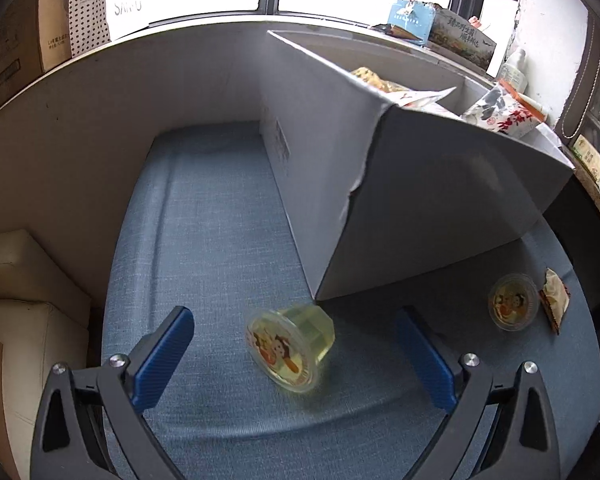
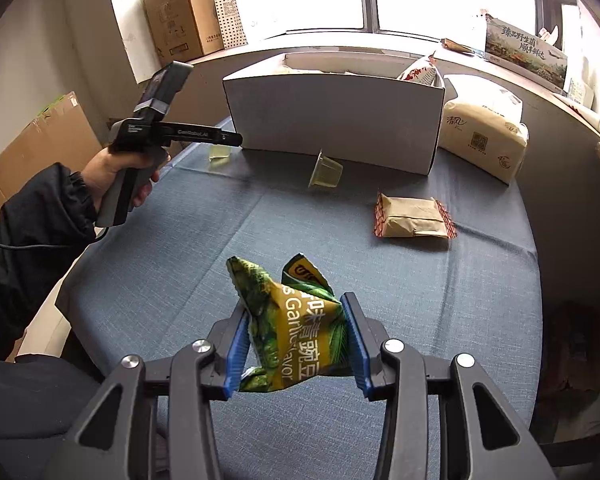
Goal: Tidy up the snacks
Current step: 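Grasp a yellow jelly cup with the left gripper while the right holds the green bag, then drop the jelly cup into the box with the left gripper while the right drops the green bag, then grasp the brown wrapped pastry with the right gripper, then grasp the last jelly cup with the left gripper while the right holds the pastry, then drop the jelly cup into the box with the left gripper while the right drops the pastry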
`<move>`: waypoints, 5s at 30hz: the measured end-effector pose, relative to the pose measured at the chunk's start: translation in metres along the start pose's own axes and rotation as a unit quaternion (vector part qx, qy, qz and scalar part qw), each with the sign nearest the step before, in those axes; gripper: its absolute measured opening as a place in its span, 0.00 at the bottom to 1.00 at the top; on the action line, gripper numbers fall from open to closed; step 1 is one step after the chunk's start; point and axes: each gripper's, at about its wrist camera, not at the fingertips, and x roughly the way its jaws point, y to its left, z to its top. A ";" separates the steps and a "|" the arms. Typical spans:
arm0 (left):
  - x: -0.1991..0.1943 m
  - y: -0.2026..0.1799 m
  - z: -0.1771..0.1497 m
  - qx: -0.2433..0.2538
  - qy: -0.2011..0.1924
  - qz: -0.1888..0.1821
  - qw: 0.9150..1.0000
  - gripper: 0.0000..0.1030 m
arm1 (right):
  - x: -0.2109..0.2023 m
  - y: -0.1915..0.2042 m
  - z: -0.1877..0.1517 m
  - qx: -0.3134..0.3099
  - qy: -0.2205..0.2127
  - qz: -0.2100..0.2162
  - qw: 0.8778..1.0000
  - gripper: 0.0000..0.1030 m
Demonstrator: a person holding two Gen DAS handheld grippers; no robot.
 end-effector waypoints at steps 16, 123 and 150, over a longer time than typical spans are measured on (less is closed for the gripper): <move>-0.057 -0.013 -0.038 0.012 -0.063 -0.073 0.995 0.49 | 0.010 -0.006 -0.002 0.014 0.001 0.013 1.000 0.45; -0.089 -0.170 -0.047 0.115 -0.086 -0.089 0.986 1.00 | 0.025 -0.089 0.037 0.085 -0.046 -0.024 0.995 0.64; -0.025 -0.170 -0.025 0.147 -0.038 -0.115 0.982 0.49 | -0.018 -0.070 -0.003 0.091 -0.061 0.000 0.994 0.64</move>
